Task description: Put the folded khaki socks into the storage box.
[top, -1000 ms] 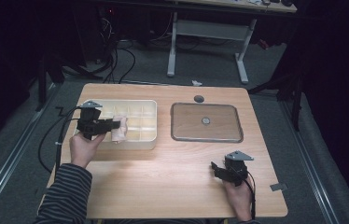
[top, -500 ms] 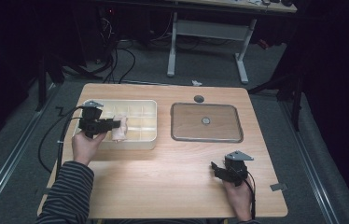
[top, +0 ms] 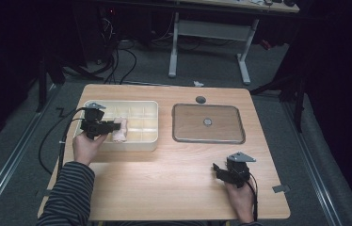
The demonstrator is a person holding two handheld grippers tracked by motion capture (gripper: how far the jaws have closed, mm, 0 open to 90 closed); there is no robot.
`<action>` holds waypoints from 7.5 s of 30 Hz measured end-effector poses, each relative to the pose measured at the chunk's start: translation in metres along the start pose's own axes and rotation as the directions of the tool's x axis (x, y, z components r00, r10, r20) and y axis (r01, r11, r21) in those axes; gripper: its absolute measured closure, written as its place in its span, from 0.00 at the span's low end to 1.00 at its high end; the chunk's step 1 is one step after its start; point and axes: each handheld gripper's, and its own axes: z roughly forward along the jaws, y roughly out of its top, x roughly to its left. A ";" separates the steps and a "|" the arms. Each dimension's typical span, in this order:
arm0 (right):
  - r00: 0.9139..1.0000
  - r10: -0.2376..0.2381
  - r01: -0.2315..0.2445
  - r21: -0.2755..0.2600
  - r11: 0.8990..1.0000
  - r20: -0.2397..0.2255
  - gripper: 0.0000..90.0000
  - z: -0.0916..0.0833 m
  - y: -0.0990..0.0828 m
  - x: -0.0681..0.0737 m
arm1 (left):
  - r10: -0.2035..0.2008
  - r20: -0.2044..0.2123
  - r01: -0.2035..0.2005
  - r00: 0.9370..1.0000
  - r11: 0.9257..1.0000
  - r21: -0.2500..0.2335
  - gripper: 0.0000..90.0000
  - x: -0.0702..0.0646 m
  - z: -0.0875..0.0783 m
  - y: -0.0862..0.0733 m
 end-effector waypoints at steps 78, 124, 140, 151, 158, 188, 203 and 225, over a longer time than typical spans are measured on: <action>1.000 -0.001 0.001 -0.001 1.000 -0.001 0.39 0.000 0.000 0.000 | 0.197 -0.115 -0.162 0.974 0.953 0.256 0.81 -0.013 0.029 -0.017; 1.000 0.000 0.000 0.000 1.000 -0.002 0.39 0.000 0.000 0.000 | 0.154 -0.161 -0.113 0.975 0.964 0.239 0.86 -0.011 0.032 -0.011; 1.000 0.001 -0.001 0.000 1.000 -0.003 0.39 0.000 0.000 0.000 | 0.149 -0.163 -0.124 0.975 0.980 0.156 0.62 -0.018 0.017 -0.006; 1.000 0.001 -0.001 -0.001 1.000 -0.003 0.39 0.000 0.000 0.000 | 0.124 -0.161 -0.105 0.979 0.987 0.118 0.52 -0.021 0.005 -0.005; 1.000 0.001 -0.001 -0.001 1.000 -0.003 0.39 0.000 0.000 0.000 | 0.098 -0.166 -0.085 0.981 0.993 0.083 0.47 -0.023 -0.003 -0.003; 1.000 -0.001 0.001 0.000 1.000 -0.003 0.39 0.000 0.000 0.000 | 0.037 -0.104 -0.036 0.994 0.999 0.017 0.36 -0.037 -0.025 -0.016; 1.000 -0.001 0.001 0.000 1.000 -0.003 0.39 0.000 0.000 0.000 | -0.002 -0.045 0.001 0.999 1.000 -0.026 0.22 -0.045 -0.037 -0.025; 1.000 -0.001 0.001 0.000 1.000 -0.003 0.39 0.000 0.000 0.000 | 0.027 -0.022 -0.028 0.999 0.999 -0.035 0.17 -0.066 -0.042 -0.033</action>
